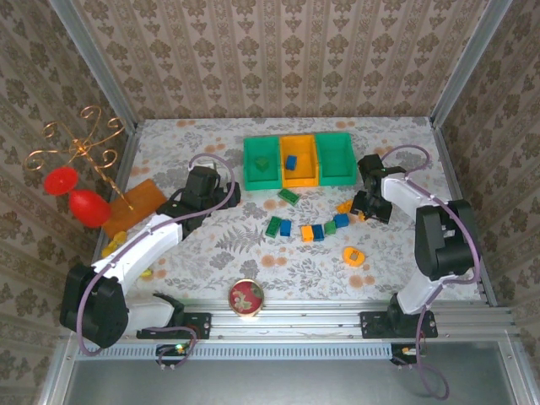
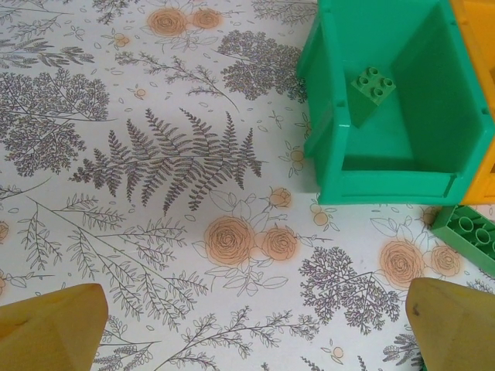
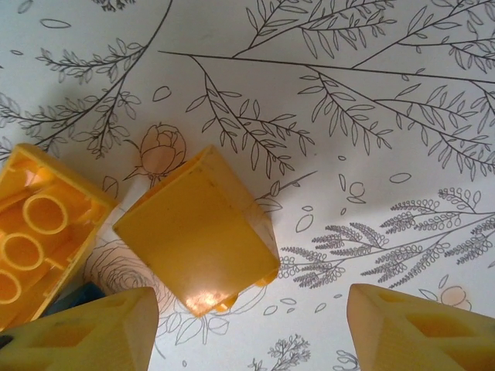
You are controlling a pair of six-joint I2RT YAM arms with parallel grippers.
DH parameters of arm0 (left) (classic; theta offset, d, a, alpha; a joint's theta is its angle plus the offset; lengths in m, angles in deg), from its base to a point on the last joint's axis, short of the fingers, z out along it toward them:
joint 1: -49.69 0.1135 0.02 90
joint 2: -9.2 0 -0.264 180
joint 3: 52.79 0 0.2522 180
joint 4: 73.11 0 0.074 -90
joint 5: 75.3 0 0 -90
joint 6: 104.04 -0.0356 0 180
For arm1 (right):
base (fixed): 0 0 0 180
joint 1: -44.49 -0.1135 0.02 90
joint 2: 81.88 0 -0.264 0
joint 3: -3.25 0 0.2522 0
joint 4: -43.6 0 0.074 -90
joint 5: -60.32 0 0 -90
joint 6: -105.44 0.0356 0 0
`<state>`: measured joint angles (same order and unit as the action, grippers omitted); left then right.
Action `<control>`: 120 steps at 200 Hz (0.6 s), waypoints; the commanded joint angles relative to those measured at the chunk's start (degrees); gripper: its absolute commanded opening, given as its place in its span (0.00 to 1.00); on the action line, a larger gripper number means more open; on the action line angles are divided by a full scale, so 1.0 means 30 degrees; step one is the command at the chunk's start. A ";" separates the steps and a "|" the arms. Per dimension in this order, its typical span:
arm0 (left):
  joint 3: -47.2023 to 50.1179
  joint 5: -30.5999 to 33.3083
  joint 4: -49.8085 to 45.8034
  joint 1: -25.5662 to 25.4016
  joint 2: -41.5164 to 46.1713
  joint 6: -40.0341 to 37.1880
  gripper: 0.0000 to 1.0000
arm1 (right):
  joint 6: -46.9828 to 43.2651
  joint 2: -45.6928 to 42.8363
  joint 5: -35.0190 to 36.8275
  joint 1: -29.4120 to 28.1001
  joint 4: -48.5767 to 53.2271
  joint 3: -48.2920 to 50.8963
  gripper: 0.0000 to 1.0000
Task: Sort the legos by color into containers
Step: Pick up the lego from the middle-right of the table.
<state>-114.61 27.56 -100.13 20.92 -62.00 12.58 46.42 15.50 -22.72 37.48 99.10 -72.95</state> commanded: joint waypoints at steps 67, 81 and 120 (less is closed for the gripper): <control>0.0197 -0.0154 0.0145 0.0184 0.0003 0.0330 1.00 | -0.0630 0.1570 -0.0580 0.1012 -0.0331 -0.1172 0.62; 0.0170 -0.0144 0.0131 0.0187 0.0003 0.0336 1.00 | -0.0674 0.1801 -0.0793 0.1103 -0.0420 -0.1420 0.61; 0.0168 -0.0156 0.0107 0.0213 0.0002 0.0315 1.00 | -0.0858 0.2550 -0.0980 0.1246 -0.0332 -0.2153 0.55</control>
<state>-114.52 27.47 -100.13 21.02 -62.00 12.62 44.89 21.62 -24.22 40.91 97.61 -77.43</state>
